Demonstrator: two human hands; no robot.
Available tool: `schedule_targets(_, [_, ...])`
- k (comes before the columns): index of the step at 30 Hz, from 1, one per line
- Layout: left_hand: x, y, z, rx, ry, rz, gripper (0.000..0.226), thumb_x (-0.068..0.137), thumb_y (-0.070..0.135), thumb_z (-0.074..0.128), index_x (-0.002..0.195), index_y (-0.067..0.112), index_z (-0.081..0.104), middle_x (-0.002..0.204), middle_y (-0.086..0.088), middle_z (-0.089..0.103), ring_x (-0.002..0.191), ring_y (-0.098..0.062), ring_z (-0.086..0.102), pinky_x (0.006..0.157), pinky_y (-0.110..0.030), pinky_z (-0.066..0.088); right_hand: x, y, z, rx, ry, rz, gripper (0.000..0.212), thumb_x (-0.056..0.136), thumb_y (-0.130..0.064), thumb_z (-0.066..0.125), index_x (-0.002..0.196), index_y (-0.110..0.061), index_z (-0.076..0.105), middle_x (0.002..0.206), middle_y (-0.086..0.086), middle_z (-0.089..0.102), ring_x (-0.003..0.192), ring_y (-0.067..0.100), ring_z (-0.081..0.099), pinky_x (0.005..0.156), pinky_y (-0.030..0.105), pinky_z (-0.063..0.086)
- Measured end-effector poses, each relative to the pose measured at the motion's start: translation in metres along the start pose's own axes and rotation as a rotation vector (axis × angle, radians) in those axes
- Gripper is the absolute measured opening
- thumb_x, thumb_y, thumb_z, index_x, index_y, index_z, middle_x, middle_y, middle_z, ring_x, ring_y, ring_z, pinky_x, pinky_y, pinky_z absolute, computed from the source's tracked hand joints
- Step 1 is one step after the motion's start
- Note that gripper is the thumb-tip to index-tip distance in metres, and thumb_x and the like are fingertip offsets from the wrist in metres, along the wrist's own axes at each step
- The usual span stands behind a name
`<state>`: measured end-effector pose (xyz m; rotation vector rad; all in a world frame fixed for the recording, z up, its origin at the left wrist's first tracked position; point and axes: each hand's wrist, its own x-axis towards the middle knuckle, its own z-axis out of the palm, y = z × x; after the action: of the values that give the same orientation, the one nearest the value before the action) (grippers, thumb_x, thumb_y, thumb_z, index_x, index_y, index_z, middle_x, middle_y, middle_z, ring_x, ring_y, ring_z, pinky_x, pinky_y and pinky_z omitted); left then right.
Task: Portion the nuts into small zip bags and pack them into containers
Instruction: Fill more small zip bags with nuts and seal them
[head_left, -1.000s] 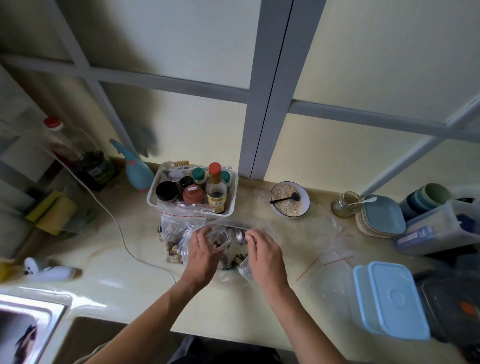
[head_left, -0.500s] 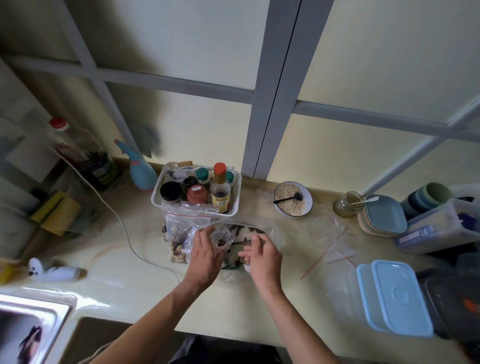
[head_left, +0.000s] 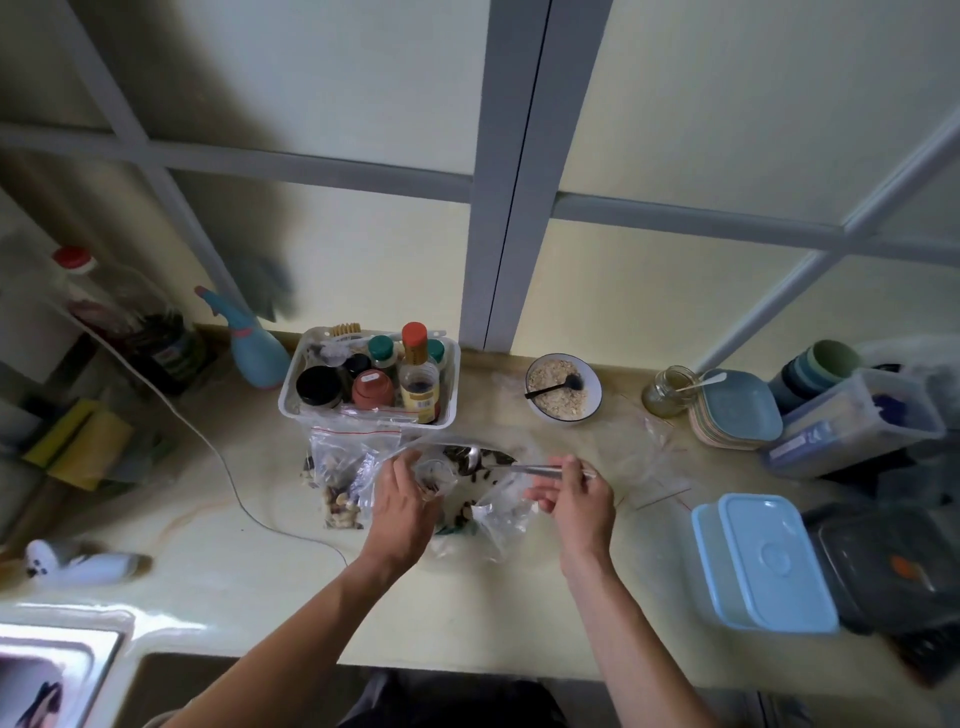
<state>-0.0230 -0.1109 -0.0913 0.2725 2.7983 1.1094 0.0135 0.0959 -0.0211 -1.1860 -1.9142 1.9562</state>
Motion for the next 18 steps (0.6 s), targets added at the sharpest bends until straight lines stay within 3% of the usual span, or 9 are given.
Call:
schedule_targets(5, [0.004, 0.01, 0.009, 0.073, -0.016, 0.016, 0.063, 0.086, 0.008, 0.068, 0.139, -0.006, 0.039, 0.131, -0.022, 0.045, 0.121, -0.038, 0.045, 0.106, -0.052, 0.043, 0.0, -0.021, -0.019, -0.006, 0.026, -0.075, 0.032, 0.108, -0.027, 0.043, 0.097, -0.008, 0.067, 0.069, 0.014, 0.074, 0.06, 0.031, 0.073, 0.054, 0.03, 0.05])
schedule_targets(8, [0.004, 0.017, 0.012, 0.067, -0.034, 0.022, 0.064, 0.089, 0.011, 0.069, 0.14, -0.011, 0.037, 0.133, -0.026, 0.044, 0.123, -0.041, 0.045, 0.109, -0.053, 0.041, -0.004, -0.029, -0.025, -0.05, -0.02, -0.107, 0.032, 0.107, -0.026, 0.043, 0.096, -0.01, 0.069, 0.069, 0.013, 0.074, 0.06, 0.03, 0.073, 0.056, 0.031, 0.052])
schedule_targets(15, [0.002, 0.031, 0.015, -0.082, -0.025, -0.06, 0.073, 0.091, 0.02, 0.072, 0.147, -0.003, 0.031, 0.133, -0.02, 0.042, 0.12, -0.028, 0.039, 0.11, -0.038, 0.034, -0.02, -0.039, -0.029, -0.23, -0.33, -0.172, 0.026, 0.105, -0.022, 0.05, 0.096, -0.015, 0.073, 0.074, 0.013, 0.074, 0.066, 0.03, 0.074, 0.059, 0.028, 0.053])
schedule_targets(18, [-0.001, 0.029, 0.014, -0.116, -0.034, -0.082, 0.073, 0.091, 0.023, 0.071, 0.147, -0.001, 0.031, 0.137, -0.018, 0.038, 0.126, -0.029, 0.041, 0.113, -0.041, 0.036, -0.02, -0.039, -0.033, -0.297, -0.458, -0.241, 0.026, 0.107, -0.024, 0.05, 0.101, -0.02, 0.076, 0.08, 0.012, 0.074, 0.07, 0.028, 0.074, 0.065, 0.029, 0.056])
